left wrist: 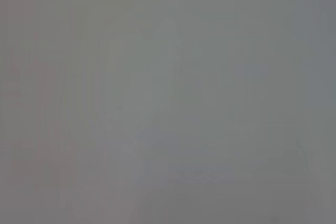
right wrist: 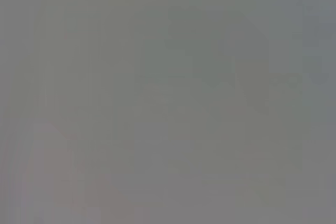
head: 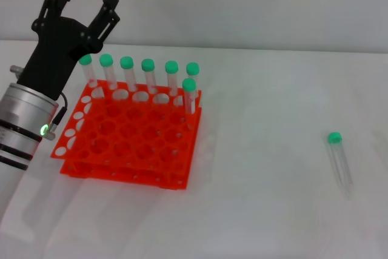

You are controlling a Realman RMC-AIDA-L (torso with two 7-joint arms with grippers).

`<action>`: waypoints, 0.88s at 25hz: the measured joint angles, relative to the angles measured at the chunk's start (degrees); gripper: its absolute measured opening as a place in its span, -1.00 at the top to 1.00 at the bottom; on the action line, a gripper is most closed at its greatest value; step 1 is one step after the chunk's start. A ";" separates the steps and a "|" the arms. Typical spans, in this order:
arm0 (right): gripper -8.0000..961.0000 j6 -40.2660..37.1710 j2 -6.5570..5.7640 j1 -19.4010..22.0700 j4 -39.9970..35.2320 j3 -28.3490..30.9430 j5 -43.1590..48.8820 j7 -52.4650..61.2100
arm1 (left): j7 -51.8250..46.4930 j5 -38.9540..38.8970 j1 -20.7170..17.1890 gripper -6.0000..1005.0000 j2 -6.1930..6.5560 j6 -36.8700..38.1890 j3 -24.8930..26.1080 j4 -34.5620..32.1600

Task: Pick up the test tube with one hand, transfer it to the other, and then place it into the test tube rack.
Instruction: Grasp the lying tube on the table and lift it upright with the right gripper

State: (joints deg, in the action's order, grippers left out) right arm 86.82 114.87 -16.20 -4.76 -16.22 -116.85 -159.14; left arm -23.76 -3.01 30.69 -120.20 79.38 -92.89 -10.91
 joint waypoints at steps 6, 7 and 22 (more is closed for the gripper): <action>-0.78 -0.99 -0.06 -1.06 -0.33 -0.13 1.52 -0.31 | 0.34 -1.42 -0.01 -0.74 -0.03 0.00 -0.08 0.00; -0.78 -1.37 -0.06 -1.31 -0.37 -0.13 1.53 -0.34 | 0.44 -1.70 -0.01 -0.74 -0.03 0.07 -0.09 0.01; -0.77 -3.46 0.09 -2.63 -0.45 -0.49 2.65 0.25 | 0.56 -2.07 -0.31 -0.74 0.05 0.16 -0.50 0.35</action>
State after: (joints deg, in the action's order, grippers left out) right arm 83.37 114.96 -18.84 -5.21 -16.71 -114.20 -158.89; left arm -23.20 -5.08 30.38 -120.15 79.55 -93.39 -10.56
